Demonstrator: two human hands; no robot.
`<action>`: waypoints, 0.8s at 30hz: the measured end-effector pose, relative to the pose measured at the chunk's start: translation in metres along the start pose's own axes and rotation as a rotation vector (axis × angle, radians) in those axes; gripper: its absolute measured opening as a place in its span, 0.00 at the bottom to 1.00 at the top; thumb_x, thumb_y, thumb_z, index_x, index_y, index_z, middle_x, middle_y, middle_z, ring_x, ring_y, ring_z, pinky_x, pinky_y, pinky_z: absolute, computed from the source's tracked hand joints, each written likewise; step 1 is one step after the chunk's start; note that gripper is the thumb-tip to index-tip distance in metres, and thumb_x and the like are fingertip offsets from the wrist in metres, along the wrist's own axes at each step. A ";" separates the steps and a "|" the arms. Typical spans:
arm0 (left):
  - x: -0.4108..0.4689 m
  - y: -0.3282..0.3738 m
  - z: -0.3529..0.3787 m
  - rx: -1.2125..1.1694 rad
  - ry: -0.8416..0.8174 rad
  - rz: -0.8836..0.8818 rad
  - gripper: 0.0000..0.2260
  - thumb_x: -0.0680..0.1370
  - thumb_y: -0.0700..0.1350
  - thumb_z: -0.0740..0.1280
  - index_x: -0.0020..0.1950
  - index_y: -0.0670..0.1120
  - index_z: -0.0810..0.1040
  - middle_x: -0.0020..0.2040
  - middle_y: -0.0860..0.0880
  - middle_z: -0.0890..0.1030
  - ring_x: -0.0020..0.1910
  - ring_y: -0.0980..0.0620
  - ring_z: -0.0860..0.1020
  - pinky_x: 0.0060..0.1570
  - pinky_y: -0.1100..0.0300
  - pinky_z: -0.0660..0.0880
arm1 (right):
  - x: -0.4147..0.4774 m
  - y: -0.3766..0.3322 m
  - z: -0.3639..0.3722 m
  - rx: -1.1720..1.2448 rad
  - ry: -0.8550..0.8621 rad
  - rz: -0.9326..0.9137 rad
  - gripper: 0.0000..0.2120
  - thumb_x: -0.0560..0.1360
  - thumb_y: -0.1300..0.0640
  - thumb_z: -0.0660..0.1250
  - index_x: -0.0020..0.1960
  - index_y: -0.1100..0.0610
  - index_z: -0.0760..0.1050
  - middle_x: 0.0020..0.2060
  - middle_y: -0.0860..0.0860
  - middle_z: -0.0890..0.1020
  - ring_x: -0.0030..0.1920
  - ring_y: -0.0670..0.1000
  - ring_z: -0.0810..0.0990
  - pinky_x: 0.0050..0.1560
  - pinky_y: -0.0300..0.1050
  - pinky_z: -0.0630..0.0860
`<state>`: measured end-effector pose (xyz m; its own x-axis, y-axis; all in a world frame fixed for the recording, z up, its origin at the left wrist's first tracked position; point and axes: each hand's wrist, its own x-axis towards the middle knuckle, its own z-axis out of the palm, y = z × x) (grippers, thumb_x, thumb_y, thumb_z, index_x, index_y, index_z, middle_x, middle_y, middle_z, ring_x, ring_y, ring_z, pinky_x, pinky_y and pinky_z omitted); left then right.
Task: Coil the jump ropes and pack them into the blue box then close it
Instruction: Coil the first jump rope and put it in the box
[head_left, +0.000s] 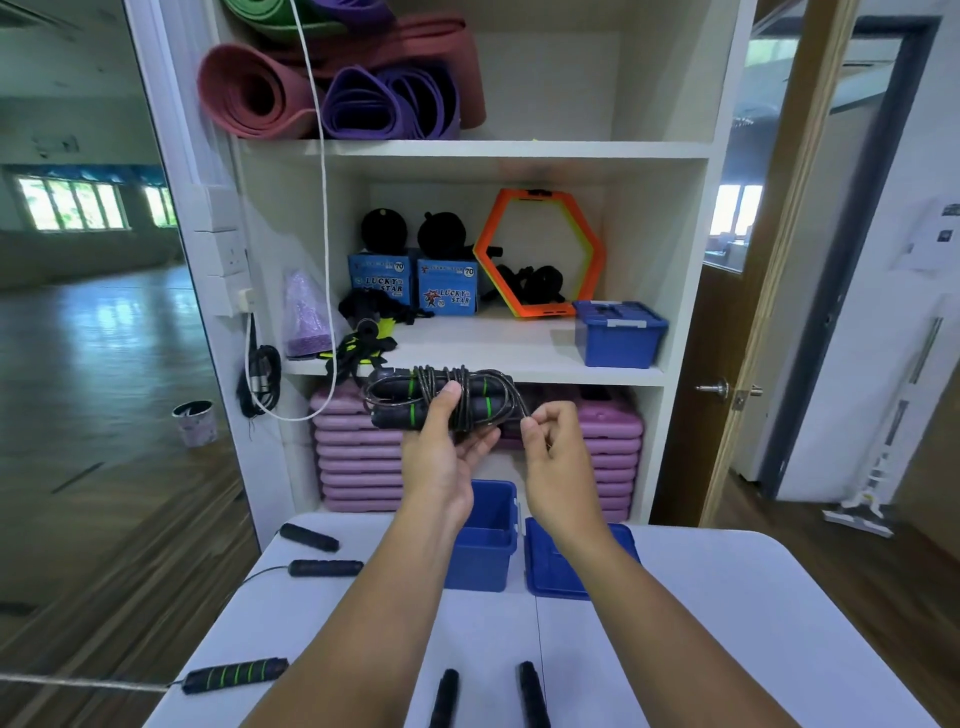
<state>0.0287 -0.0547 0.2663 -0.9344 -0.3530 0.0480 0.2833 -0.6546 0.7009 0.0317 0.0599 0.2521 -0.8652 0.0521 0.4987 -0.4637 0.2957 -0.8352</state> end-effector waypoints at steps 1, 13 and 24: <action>0.000 -0.001 0.000 0.013 0.006 0.018 0.12 0.77 0.44 0.72 0.59 0.42 0.79 0.47 0.44 0.85 0.44 0.43 0.83 0.38 0.55 0.83 | 0.000 -0.002 -0.001 0.005 -0.014 -0.002 0.02 0.83 0.52 0.59 0.52 0.47 0.69 0.37 0.45 0.77 0.34 0.44 0.72 0.40 0.47 0.73; 0.007 0.006 0.003 0.160 -0.018 0.199 0.12 0.76 0.39 0.73 0.59 0.40 0.80 0.54 0.40 0.86 0.54 0.41 0.84 0.45 0.51 0.83 | 0.013 -0.034 -0.020 -0.051 -0.163 -0.100 0.10 0.83 0.53 0.59 0.52 0.50 0.78 0.39 0.39 0.81 0.41 0.38 0.77 0.38 0.28 0.70; -0.011 -0.006 0.036 -0.120 -0.015 0.012 0.07 0.77 0.45 0.72 0.51 0.43 0.81 0.42 0.48 0.84 0.33 0.56 0.81 0.28 0.68 0.74 | 0.020 -0.023 0.000 0.290 -0.036 0.239 0.19 0.78 0.51 0.59 0.29 0.44 0.73 0.26 0.41 0.71 0.35 0.47 0.67 0.39 0.45 0.64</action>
<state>0.0296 -0.0230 0.2875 -0.9335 -0.3521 0.0671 0.3177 -0.7261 0.6098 0.0254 0.0539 0.2811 -0.9593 0.0522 0.2775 -0.2781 -0.0031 -0.9606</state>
